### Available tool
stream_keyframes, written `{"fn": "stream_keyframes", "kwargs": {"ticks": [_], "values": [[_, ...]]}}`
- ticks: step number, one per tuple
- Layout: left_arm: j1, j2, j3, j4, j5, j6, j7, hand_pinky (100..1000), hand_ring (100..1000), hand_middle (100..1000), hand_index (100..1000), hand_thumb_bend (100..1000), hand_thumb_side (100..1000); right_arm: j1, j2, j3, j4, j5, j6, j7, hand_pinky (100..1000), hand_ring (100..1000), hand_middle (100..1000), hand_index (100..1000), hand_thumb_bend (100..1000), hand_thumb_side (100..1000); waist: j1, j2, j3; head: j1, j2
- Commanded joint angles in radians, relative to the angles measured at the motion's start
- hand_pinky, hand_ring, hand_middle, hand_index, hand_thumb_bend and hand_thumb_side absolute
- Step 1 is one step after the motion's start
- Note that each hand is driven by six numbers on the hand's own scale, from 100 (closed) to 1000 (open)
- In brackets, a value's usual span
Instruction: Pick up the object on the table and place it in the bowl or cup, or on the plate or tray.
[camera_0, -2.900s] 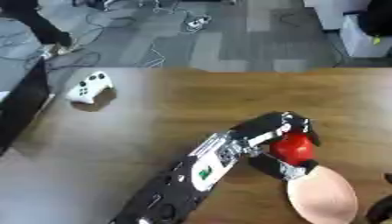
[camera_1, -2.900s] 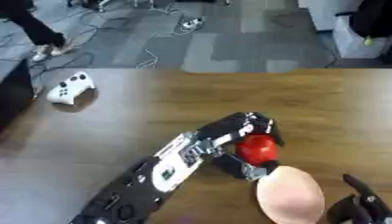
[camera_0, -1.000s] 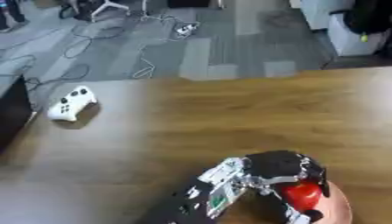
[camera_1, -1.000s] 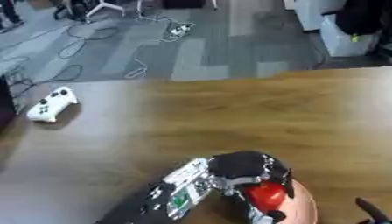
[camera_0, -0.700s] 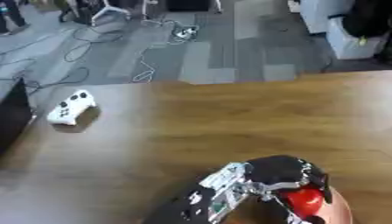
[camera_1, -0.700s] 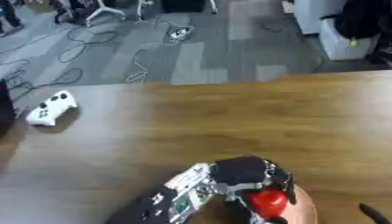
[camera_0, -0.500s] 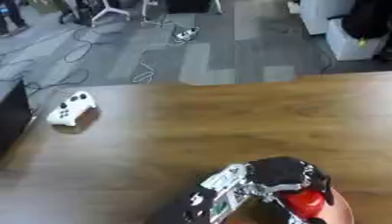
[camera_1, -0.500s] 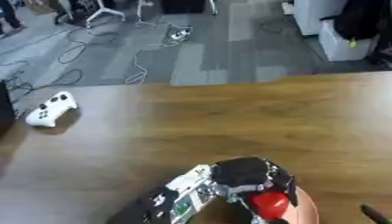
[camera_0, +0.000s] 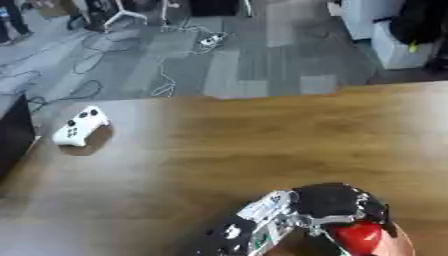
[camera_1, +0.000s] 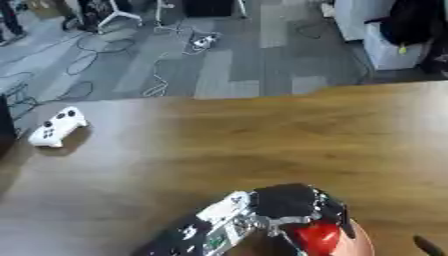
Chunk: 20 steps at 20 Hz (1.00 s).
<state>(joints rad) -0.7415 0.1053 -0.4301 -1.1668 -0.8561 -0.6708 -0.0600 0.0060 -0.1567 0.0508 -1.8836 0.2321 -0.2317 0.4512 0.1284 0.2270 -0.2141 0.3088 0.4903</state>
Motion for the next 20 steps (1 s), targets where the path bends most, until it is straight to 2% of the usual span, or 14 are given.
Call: {"fn": "stream_keyframes", "kwargs": {"ticks": [1, 3, 8, 13, 15, 20], "values": [[-0.007, 0.007, 0.001, 0.001, -0.034, -0.001, 0.008, 277, 559, 704, 813, 175, 548, -0.007, -0.004, -0.002, -0.022, 0.002, -0.003, 0.002, 544, 566, 557, 1000, 100, 903, -0.005, -0.012, 0.001, 0.007, -0.01], [-0.009, 0.009, 0.003, -0.002, -0.052, -0.001, 0.01, 335, 596, 736, 864, 236, 663, -0.007, -0.005, -0.002, -0.022, 0.001, -0.003, 0.002, 544, 566, 557, 1000, 100, 899, -0.006, -0.013, 0.003, 0.007, -0.01], [-0.012, 0.013, 0.007, -0.009, -0.083, -0.003, 0.018, 355, 604, 737, 868, 301, 750, -0.004, -0.006, -0.002, -0.023, -0.002, -0.005, 0.003, 544, 566, 558, 1000, 100, 892, -0.009, -0.016, 0.007, 0.008, -0.012], [-0.017, 0.02, 0.011, -0.018, -0.107, -0.004, 0.024, 385, 614, 739, 868, 352, 804, 0.002, -0.005, -0.002, -0.025, -0.005, -0.006, 0.004, 545, 567, 558, 1000, 100, 885, -0.015, -0.021, 0.011, 0.008, -0.012], [-0.021, 0.025, 0.015, -0.026, -0.12, 0.001, 0.024, 456, 652, 750, 880, 358, 838, 0.005, -0.006, -0.003, -0.025, -0.006, -0.006, 0.004, 545, 567, 558, 1000, 100, 878, -0.017, -0.025, 0.014, 0.007, -0.011], [-0.028, 0.04, 0.026, -0.061, -0.139, 0.024, 0.026, 499, 683, 760, 884, 389, 833, 0.012, -0.008, -0.006, -0.024, -0.013, -0.005, 0.003, 546, 567, 559, 1000, 100, 869, -0.021, -0.036, 0.023, 0.002, -0.011]]}}
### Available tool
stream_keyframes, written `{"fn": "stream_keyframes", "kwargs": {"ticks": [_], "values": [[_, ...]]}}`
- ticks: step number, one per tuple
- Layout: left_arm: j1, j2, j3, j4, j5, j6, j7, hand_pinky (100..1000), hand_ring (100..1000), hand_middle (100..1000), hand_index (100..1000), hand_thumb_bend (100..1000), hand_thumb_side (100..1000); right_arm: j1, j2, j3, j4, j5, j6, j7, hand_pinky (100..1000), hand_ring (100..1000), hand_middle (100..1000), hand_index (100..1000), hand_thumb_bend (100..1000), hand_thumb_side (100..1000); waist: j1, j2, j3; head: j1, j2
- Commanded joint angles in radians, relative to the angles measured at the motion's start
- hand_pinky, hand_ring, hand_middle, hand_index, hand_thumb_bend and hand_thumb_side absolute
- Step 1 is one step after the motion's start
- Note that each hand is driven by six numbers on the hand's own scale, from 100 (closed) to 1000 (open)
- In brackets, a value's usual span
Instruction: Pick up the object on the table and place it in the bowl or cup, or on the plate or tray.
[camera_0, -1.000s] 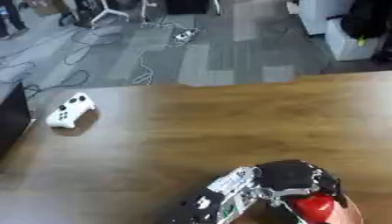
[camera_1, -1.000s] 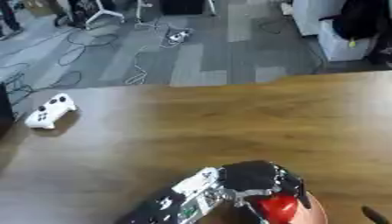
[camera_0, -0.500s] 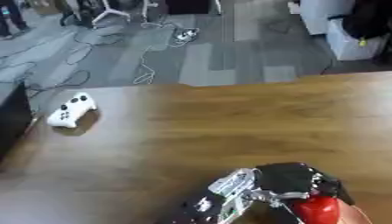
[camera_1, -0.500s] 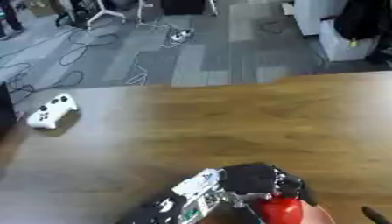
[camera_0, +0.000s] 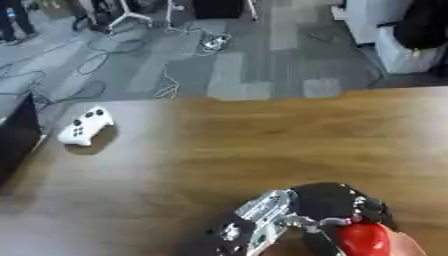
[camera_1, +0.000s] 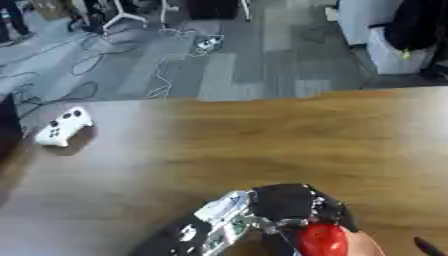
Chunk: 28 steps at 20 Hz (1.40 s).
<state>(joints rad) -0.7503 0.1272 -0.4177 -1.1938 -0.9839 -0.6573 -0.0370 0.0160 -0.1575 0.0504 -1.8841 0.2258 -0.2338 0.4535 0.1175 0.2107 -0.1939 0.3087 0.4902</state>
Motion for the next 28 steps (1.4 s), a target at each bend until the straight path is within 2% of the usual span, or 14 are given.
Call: {"fn": "stream_keyframes", "kwargs": {"ticks": [1, 6, 16, 20, 21, 23, 24, 25, 26, 27, 28], "values": [[-0.023, 0.023, 0.017, -0.043, -0.006, 0.015, 0.004, 499, 682, 759, 881, 401, 825, 0.003, -0.008, -0.006, -0.024, -0.008, -0.002, 0.001, 546, 567, 559, 1000, 100, 867, -0.011, -0.024, 0.005, 0.001, -0.012], [-0.037, 0.055, 0.038, -0.103, 0.062, 0.04, 0.008, 467, 652, 736, 858, 470, 762, 0.011, -0.011, -0.011, -0.021, -0.017, 0.003, -0.001, 546, 568, 559, 1000, 100, 867, -0.012, -0.04, 0.018, -0.011, -0.014], [-0.036, 0.098, 0.048, -0.206, 0.283, 0.105, -0.021, 402, 598, 711, 834, 465, 726, 0.021, -0.018, -0.016, -0.017, -0.025, 0.008, -0.001, 548, 569, 560, 1000, 100, 863, -0.009, -0.059, 0.038, -0.027, -0.019], [-0.021, 0.108, 0.052, -0.211, 0.339, 0.131, -0.04, 374, 588, 710, 832, 365, 744, 0.025, -0.021, -0.016, -0.012, -0.028, 0.011, 0.0, 549, 570, 561, 1000, 100, 874, -0.008, -0.066, 0.065, -0.019, -0.025], [-0.013, 0.108, 0.054, -0.204, 0.353, 0.138, -0.041, 358, 584, 712, 835, 281, 753, 0.026, -0.022, -0.016, -0.01, -0.028, 0.013, 0.001, 549, 571, 561, 1000, 100, 880, -0.008, -0.069, 0.077, -0.01, -0.032], [0.008, 0.106, 0.054, -0.183, 0.397, 0.158, -0.033, 334, 580, 721, 842, 181, 791, 0.026, -0.022, -0.015, -0.005, -0.031, 0.016, 0.002, 550, 574, 564, 1000, 100, 878, -0.008, -0.074, 0.1, 0.01, -0.05], [0.019, 0.105, 0.053, -0.17, 0.427, 0.17, -0.028, 329, 581, 724, 845, 100, 711, 0.025, -0.023, -0.015, -0.004, -0.035, 0.018, 0.002, 549, 576, 565, 1000, 100, 855, -0.009, -0.077, 0.11, 0.018, -0.059], [0.037, 0.104, 0.052, -0.155, 0.463, 0.185, -0.02, 332, 587, 737, 854, 100, 848, 0.025, -0.023, -0.015, -0.003, -0.038, 0.019, 0.002, 549, 581, 570, 1000, 100, 866, -0.01, -0.079, 0.123, 0.022, -0.071], [0.054, 0.104, 0.049, -0.144, 0.503, 0.198, -0.012, 328, 586, 736, 853, 100, 840, 0.025, -0.025, -0.014, -0.002, -0.042, 0.02, 0.0, 549, 580, 569, 1000, 100, 868, -0.012, -0.081, 0.134, 0.023, -0.079], [0.077, 0.104, 0.048, -0.132, 0.544, 0.213, -0.004, 355, 595, 744, 864, 100, 914, 0.024, -0.026, -0.014, -0.002, -0.045, 0.022, -0.001, 549, 587, 576, 1000, 100, 860, -0.015, -0.082, 0.145, 0.022, -0.088], [0.1, 0.104, 0.047, -0.124, 0.585, 0.225, 0.006, 360, 599, 748, 864, 100, 915, 0.024, -0.026, -0.014, -0.002, -0.048, 0.024, -0.004, 549, 593, 579, 1000, 100, 855, -0.018, -0.083, 0.155, 0.02, -0.094]]}}
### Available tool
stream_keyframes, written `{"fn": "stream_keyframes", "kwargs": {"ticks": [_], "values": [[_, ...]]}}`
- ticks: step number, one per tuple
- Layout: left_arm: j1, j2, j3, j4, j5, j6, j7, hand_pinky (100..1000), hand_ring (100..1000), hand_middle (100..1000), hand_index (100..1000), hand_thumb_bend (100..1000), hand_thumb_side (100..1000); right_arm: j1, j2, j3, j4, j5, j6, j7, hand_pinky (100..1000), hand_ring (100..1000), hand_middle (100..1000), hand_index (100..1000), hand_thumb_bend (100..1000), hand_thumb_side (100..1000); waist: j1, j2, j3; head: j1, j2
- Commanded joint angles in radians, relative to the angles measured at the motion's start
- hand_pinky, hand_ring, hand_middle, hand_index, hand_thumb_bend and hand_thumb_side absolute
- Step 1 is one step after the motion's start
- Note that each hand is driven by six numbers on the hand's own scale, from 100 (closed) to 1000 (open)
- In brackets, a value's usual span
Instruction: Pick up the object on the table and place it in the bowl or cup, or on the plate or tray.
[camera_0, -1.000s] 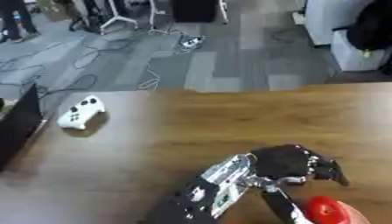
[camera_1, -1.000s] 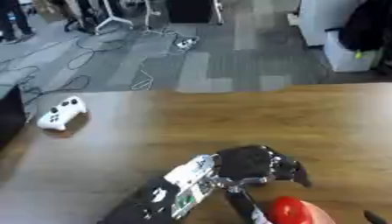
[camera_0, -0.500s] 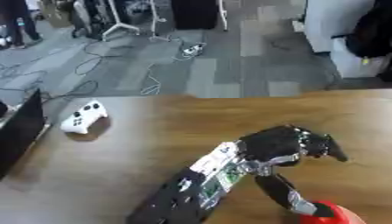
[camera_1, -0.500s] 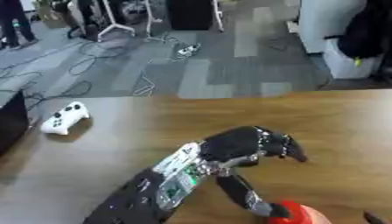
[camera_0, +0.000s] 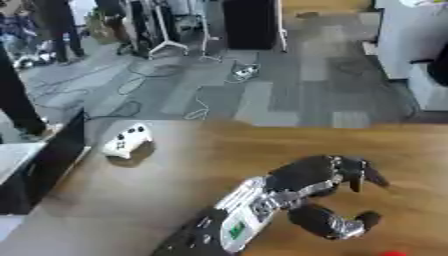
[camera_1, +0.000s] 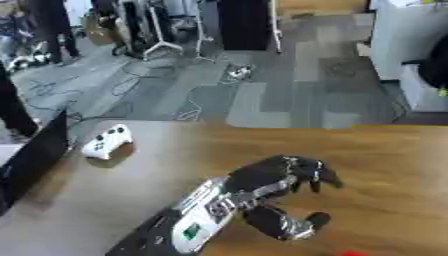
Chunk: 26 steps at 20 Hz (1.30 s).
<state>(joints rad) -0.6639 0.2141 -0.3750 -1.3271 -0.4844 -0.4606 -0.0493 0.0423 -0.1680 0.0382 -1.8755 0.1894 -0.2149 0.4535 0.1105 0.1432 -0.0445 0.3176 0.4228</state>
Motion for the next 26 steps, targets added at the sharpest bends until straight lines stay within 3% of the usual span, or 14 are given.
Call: {"fn": "stream_keyframes", "kwargs": {"ticks": [1, 6, 10, 13, 16, 20, 26], "values": [[0.038, 0.016, 0.005, 0.015, 0.123, 0.041, 0.029, 359, 608, 757, 863, 100, 937, -0.004, -0.016, -0.002, -0.01, -0.014, 0.007, -0.007, 551, 611, 587, 1000, 100, 851, -0.015, -0.017, 0.016, 0.012, -0.033], [0.159, -0.014, 0.008, 0.011, 0.298, 0.086, 0.09, 387, 656, 805, 878, 100, 970, -0.019, -0.017, 0.002, -0.013, -0.03, 0.016, -0.016, 565, 686, 622, 1000, 100, 818, -0.036, -0.02, 0.06, 0.017, -0.063], [0.244, -0.056, 0.001, -0.012, 0.423, 0.1, 0.116, 487, 740, 881, 916, 125, 1000, -0.028, -0.016, 0.008, -0.025, -0.049, 0.02, -0.022, 629, 781, 706, 1000, 100, 777, -0.054, -0.02, 0.091, 0.019, -0.082], [0.306, -0.084, -0.01, -0.027, 0.513, 0.102, 0.131, 600, 827, 945, 962, 164, 1000, -0.046, -0.015, 0.014, -0.029, -0.077, 0.028, -0.033, 742, 880, 778, 1000, 100, 827, -0.069, -0.019, 0.108, 0.014, -0.095], [0.36, -0.126, -0.016, -0.037, 0.578, 0.094, 0.138, 624, 837, 950, 971, 185, 1000, -0.065, -0.013, 0.016, -0.026, -0.113, 0.036, -0.042, 750, 881, 779, 1000, 100, 880, -0.082, -0.02, 0.123, 0.012, -0.105], [0.403, -0.173, -0.001, -0.031, 0.57, 0.061, 0.133, 618, 834, 951, 975, 196, 1000, -0.089, -0.003, 0.016, -0.011, -0.16, 0.037, -0.045, 656, 781, 727, 1000, 100, 927, -0.096, -0.016, 0.141, 0.01, -0.117], [0.442, -0.213, -0.004, -0.012, 0.558, 0.027, 0.125, 590, 808, 944, 976, 207, 1000, -0.105, 0.011, 0.012, 0.013, -0.178, 0.035, -0.059, 639, 767, 719, 1000, 100, 907, -0.111, -0.014, 0.155, -0.006, -0.131]]}}
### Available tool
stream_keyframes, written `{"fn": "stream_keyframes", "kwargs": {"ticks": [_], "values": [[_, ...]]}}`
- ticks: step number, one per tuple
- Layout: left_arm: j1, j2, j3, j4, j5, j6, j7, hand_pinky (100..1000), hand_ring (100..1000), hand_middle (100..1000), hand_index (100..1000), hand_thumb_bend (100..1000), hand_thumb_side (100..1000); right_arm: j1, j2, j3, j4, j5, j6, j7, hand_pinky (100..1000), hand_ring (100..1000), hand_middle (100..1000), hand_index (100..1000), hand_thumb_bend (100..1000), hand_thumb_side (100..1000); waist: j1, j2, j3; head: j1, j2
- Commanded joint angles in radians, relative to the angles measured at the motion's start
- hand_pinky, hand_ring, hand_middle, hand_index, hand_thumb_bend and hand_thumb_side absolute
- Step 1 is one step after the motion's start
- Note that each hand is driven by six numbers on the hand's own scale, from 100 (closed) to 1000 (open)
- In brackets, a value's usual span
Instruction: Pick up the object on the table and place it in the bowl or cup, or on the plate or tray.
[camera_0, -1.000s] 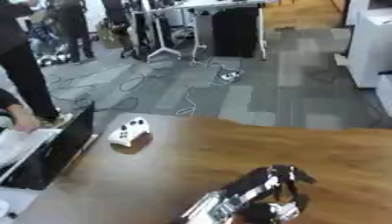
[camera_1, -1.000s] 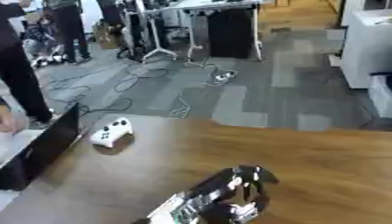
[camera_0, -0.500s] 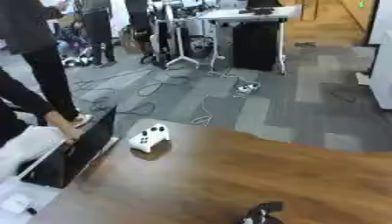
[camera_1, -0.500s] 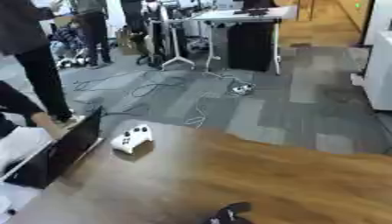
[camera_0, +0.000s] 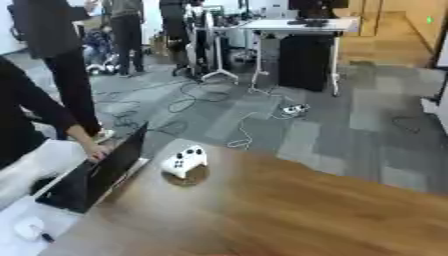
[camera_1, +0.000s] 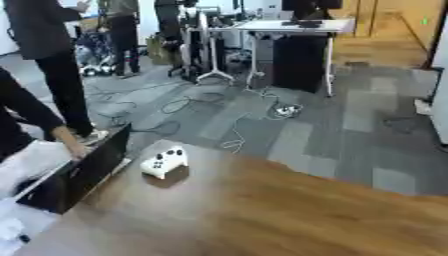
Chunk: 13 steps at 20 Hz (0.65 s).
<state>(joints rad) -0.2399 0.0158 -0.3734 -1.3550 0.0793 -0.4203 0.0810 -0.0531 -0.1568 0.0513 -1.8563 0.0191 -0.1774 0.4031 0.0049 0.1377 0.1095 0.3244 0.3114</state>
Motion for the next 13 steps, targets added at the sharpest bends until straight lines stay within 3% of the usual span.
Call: {"fn": "stream_keyframes", "kwargs": {"ticks": [1, 13], "values": [[0.022, -0.018, -0.008, 0.018, -0.006, -0.015, -0.007, 589, 807, 943, 980, 208, 1000, -0.009, 0.0, -0.002, -0.005, -0.008, -0.002, -0.013, 642, 774, 725, 1000, 100, 906, -0.007, -0.01, 0.001, -0.012, -0.02], [0.035, -0.025, -0.019, 0.023, -0.009, -0.022, -0.013, 581, 804, 944, 1000, 207, 1000, -0.012, -0.003, 0.006, -0.006, 0.003, 0.006, -0.033, 717, 871, 770, 1000, 100, 873, -0.009, -0.012, -0.003, -0.002, -0.025]]}}
